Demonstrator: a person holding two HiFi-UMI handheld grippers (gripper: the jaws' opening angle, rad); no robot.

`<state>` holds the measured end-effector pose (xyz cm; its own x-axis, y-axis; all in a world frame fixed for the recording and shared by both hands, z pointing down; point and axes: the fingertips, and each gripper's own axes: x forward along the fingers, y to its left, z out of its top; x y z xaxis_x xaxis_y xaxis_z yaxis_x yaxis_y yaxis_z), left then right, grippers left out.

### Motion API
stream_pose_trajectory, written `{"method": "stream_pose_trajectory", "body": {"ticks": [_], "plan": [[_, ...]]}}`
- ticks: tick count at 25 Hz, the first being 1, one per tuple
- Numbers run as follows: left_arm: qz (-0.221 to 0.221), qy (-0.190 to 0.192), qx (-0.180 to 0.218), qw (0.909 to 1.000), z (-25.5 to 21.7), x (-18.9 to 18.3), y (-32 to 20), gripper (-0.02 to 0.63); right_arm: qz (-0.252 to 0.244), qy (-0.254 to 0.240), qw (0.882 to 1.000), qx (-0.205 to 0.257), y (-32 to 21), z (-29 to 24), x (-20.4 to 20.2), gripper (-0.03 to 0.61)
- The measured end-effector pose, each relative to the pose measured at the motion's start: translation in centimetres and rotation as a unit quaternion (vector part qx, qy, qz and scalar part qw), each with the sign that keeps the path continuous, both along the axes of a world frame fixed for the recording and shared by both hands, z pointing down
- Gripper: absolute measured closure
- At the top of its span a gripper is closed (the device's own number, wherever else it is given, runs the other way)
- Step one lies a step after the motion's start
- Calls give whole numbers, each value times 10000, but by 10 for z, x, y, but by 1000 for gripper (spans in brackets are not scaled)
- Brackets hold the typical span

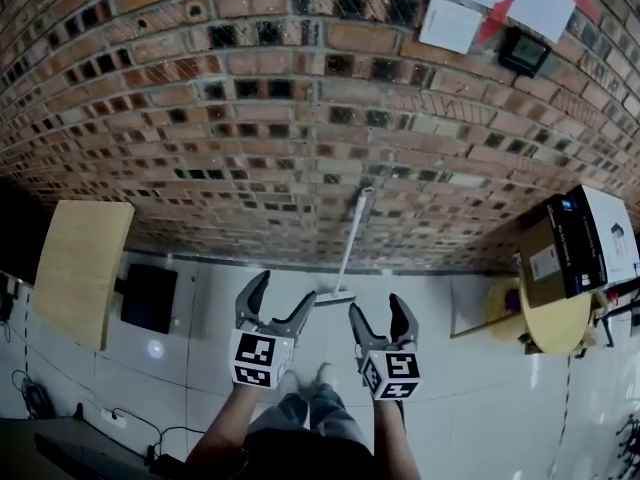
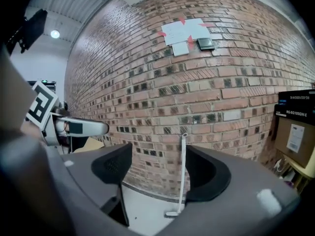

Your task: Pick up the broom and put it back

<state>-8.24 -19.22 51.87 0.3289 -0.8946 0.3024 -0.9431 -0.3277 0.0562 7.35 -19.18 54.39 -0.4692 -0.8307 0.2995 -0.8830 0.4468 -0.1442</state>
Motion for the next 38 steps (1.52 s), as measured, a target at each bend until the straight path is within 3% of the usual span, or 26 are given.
{"method": "stream_pose_trajectory", "body": {"ticks": [6, 15, 24, 30, 38], "plan": [[414, -79, 5, 9991, 3, 19, -13, 236, 276, 142, 9995, -85, 9, 18, 31, 232], [1178, -192, -221, 9926, 32, 60, -28, 236, 1148, 390, 9917, -420, 75, 69, 124, 232], [1634, -172, -96, 9864, 40, 85, -42, 236, 1393, 578, 9867, -603, 131, 79, 176, 232], [1836, -127, -122, 9828, 59, 95, -48, 236, 1221, 510, 9879, -809, 130, 99, 161, 232], [1614, -38, -290, 9865, 82, 78, -55, 238, 557, 428, 9941, -828, 50, 130, 102, 232]]}}
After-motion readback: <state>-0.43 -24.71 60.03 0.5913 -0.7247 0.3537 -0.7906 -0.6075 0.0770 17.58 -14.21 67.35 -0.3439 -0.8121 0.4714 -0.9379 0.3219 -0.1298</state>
